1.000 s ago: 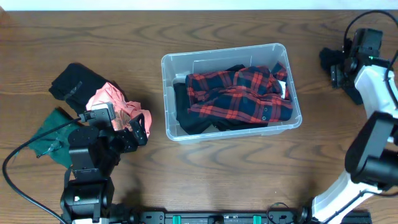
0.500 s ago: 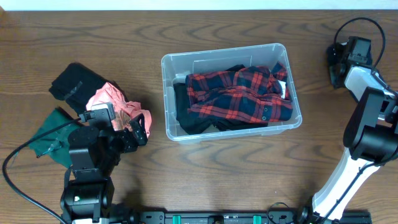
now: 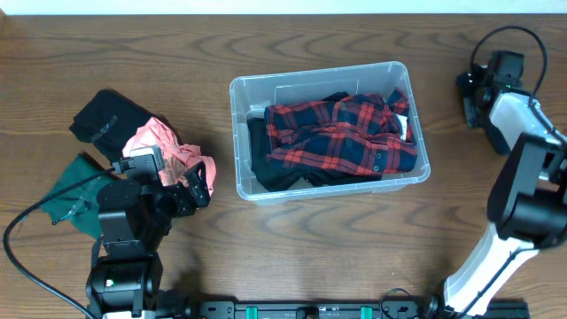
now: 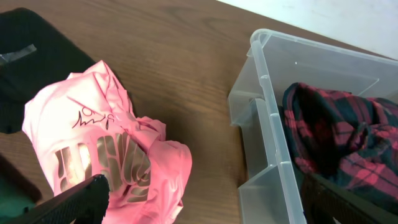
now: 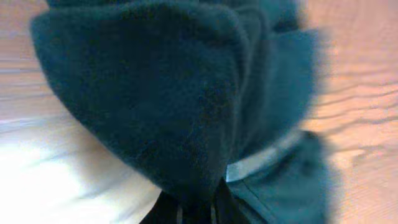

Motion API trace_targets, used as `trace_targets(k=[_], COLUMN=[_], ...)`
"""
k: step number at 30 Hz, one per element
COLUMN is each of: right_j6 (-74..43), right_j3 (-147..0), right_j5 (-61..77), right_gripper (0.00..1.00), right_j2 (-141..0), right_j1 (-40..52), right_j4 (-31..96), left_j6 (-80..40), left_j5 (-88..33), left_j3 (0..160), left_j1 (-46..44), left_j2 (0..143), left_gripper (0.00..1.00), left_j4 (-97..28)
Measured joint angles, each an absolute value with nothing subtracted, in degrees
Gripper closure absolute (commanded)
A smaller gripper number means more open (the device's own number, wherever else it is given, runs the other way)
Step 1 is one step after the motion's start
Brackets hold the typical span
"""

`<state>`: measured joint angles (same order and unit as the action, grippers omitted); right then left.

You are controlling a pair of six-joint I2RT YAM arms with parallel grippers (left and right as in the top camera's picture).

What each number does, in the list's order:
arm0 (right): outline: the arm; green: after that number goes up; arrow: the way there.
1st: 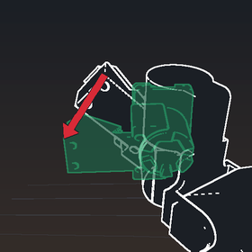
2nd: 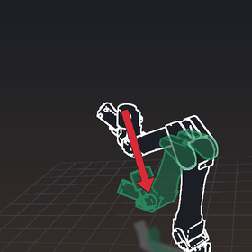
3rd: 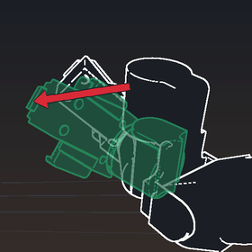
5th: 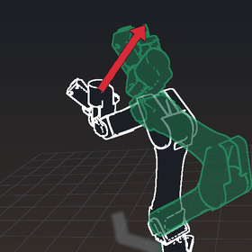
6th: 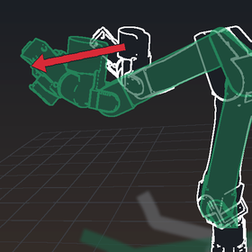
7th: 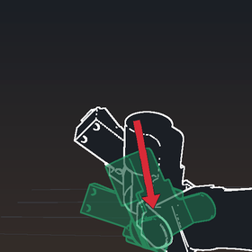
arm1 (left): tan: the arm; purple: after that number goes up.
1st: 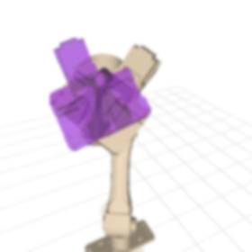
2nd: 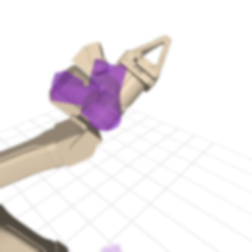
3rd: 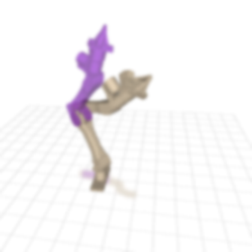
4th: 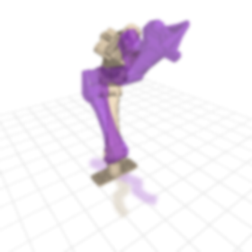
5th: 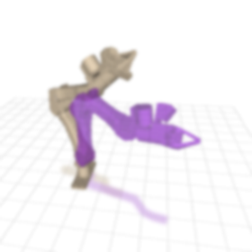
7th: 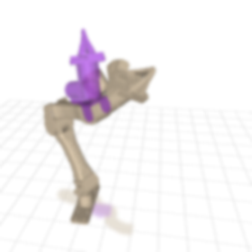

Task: Pack container
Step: 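Drop the black sock into the container with the right gripper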

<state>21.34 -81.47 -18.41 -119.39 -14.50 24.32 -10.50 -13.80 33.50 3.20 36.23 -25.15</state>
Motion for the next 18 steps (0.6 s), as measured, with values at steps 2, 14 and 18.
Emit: trace_targets(k=[2,14,18], right_j6=[21.3,21.2,20.4], right_j3=[-81.0,-81.7,-81.7], right_j5=[-17.9,-9.9,-7.3], right_gripper=[0.99,0.99,0.99], right_j2=[-114.8,-83.6,-84.2], right_j1=[-12.1,12.8,22.4], right_j4=[26.5,37.3,38.5], left_j6=[-10.5,-10.5,-10.5], left_j5=[-13.8,-13.8,-13.8], left_j3=[33.5,33.5,33.5], left_j1=[3.2,3.2,3.2], left_j2=[36.2,36.2,36.2], left_gripper=[0.02,0.02,0.02], left_j4=[-25.1,-25.6,-26.7])
